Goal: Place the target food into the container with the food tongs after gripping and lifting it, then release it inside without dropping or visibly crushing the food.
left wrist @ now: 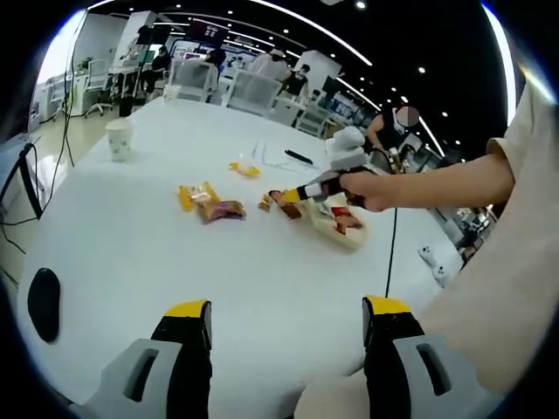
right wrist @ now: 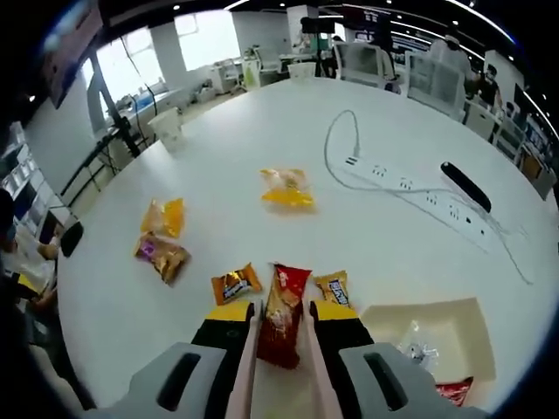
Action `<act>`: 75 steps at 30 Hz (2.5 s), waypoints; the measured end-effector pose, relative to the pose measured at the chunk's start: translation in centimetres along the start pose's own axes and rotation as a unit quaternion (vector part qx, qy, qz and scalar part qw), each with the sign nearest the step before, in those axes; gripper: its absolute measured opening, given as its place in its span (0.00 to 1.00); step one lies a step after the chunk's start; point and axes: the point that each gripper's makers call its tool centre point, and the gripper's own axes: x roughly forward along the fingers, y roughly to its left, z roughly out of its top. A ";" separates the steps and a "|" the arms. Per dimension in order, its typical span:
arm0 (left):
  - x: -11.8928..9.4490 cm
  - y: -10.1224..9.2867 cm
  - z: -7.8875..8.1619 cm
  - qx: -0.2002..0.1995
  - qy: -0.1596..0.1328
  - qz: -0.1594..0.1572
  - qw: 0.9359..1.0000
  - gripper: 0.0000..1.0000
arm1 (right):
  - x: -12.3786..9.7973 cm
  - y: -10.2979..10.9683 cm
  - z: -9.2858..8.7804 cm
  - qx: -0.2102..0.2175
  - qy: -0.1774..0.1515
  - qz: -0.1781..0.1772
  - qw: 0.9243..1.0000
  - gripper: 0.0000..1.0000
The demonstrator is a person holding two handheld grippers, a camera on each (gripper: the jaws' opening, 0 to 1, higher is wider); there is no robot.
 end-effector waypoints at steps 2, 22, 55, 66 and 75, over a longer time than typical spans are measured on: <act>0.0 -0.1 0.1 -0.001 -0.003 -0.001 1.000 0.70 | -0.1 0.1 0.0 -0.002 -0.001 0.000 1.000 0.25; -1.0 0.0 -0.2 -0.005 -0.014 0.008 1.000 0.71 | -0.9 1.1 0.4 0.003 -0.012 0.027 1.000 0.22; -2.1 -2.5 0.2 0.031 -0.037 -0.009 0.999 0.71 | -9.9 3.8 2.2 -0.032 -0.090 0.007 0.995 0.22; -2.4 -2.8 0.1 0.039 -0.040 -0.011 0.998 0.71 | -11.4 3.3 2.8 -0.027 -0.110 -0.006 0.994 0.22; -2.3 -3.1 -0.1 0.036 -0.043 -0.014 0.998 0.71 | -12.7 2.1 3.4 -0.018 -0.128 -0.020 0.991 0.22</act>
